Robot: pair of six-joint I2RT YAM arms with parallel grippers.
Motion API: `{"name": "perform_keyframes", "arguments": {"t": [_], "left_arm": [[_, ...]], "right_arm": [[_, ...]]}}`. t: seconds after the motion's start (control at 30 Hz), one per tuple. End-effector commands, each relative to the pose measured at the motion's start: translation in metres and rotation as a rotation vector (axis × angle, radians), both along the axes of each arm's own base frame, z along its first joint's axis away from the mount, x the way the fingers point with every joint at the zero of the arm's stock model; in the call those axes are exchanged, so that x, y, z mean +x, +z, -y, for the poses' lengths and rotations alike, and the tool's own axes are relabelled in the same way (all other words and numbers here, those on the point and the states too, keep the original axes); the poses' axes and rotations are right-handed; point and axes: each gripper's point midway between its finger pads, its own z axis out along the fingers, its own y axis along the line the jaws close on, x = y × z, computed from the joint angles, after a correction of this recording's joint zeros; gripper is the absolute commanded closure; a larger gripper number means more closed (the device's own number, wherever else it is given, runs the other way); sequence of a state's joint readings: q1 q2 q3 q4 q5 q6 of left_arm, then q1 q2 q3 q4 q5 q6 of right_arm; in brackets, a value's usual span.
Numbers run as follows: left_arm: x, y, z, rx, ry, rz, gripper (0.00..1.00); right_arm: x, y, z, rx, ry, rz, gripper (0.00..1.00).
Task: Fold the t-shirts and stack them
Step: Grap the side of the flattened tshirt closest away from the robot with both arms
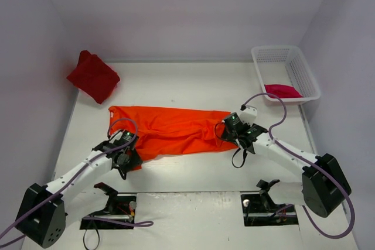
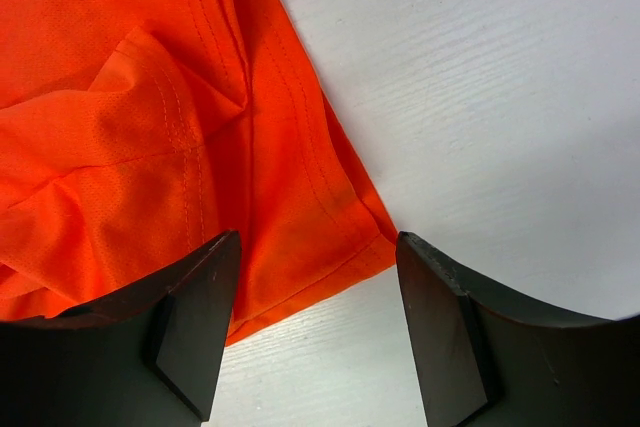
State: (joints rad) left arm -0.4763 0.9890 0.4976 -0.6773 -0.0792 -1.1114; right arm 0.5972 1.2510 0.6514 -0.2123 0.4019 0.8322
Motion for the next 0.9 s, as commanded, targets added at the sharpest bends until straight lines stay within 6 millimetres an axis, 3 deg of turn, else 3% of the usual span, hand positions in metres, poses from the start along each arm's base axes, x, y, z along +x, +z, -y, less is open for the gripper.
{"name": "perform_keyframes", "arguments": {"t": [0.0,0.33,0.43,0.87], "left_arm": [[0.019,0.015,0.007,-0.010,-0.014,0.052,0.65],[0.025,0.005,0.016,-0.020,-0.033,0.022,0.68],[0.027,0.004,0.018,-0.025,-0.037,0.025,0.99],[0.029,0.013,0.019,-0.031,-0.050,0.051,1.00]], "right_arm": [[0.010,0.018,-0.003,0.016,-0.006,0.065,0.40],[0.010,0.020,-0.001,0.009,-0.005,0.072,0.40],[0.010,0.020,0.001,0.004,-0.006,0.073,0.40],[0.008,0.012,0.001,-0.005,-0.018,0.046,0.40]]}}
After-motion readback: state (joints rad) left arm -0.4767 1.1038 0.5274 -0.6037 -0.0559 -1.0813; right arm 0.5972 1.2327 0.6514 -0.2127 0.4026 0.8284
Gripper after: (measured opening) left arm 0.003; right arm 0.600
